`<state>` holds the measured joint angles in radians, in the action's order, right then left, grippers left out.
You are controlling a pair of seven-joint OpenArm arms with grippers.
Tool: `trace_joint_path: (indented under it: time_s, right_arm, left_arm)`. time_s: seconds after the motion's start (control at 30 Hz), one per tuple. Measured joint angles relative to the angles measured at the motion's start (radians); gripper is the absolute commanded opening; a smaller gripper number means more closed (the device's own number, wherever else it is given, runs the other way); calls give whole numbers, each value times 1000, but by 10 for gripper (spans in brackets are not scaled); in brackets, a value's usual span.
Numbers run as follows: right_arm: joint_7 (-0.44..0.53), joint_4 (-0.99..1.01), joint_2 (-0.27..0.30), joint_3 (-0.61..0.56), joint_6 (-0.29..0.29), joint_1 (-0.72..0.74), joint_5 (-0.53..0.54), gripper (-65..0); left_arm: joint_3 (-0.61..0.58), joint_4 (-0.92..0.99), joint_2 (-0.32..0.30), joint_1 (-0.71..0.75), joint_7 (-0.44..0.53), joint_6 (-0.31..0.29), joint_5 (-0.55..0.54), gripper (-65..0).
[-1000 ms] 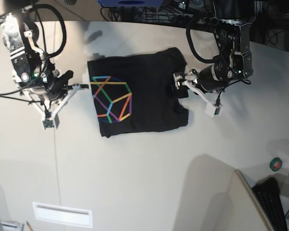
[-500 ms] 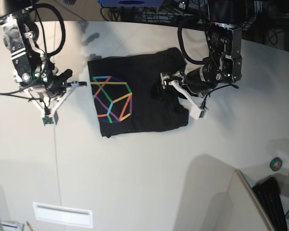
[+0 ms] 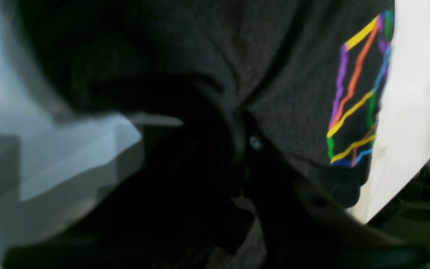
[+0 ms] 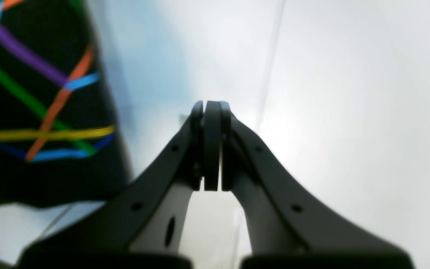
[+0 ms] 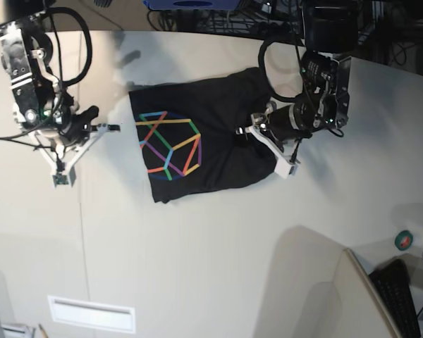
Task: Layout the t-shirt on the table in an organized manner, then fold the t-shirt properly
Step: 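Tuck the shirt's side edge inward with the left gripper, then press the printed shirt flat with the left gripper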
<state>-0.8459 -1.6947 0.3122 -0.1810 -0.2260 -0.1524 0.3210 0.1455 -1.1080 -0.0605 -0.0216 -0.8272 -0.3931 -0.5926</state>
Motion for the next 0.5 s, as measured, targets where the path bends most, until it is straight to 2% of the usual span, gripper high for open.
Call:
trace_joint_path:
  time_s: [0.07,0.27,0.4,0.5]
  right_arm:
    - [-1,0,1,28,0,2,-6,-650]
    - [0,0,0,63,0,2,-3,-650]
    - [0,0,-1,64,0,1,-3,-650]
    - [0,0,-1,64,0,0,-3,-650]
  left_arm:
    - [-55,4,-32,-26,-11,-6,30,-650]
    - [-360,-1,-116,-164,-56,-6,225,-650]
    - [-664,-6,-160,-279,-52,-1,368,-650]
    - [-881,-8,-157,-357,-43,11,506,-650]
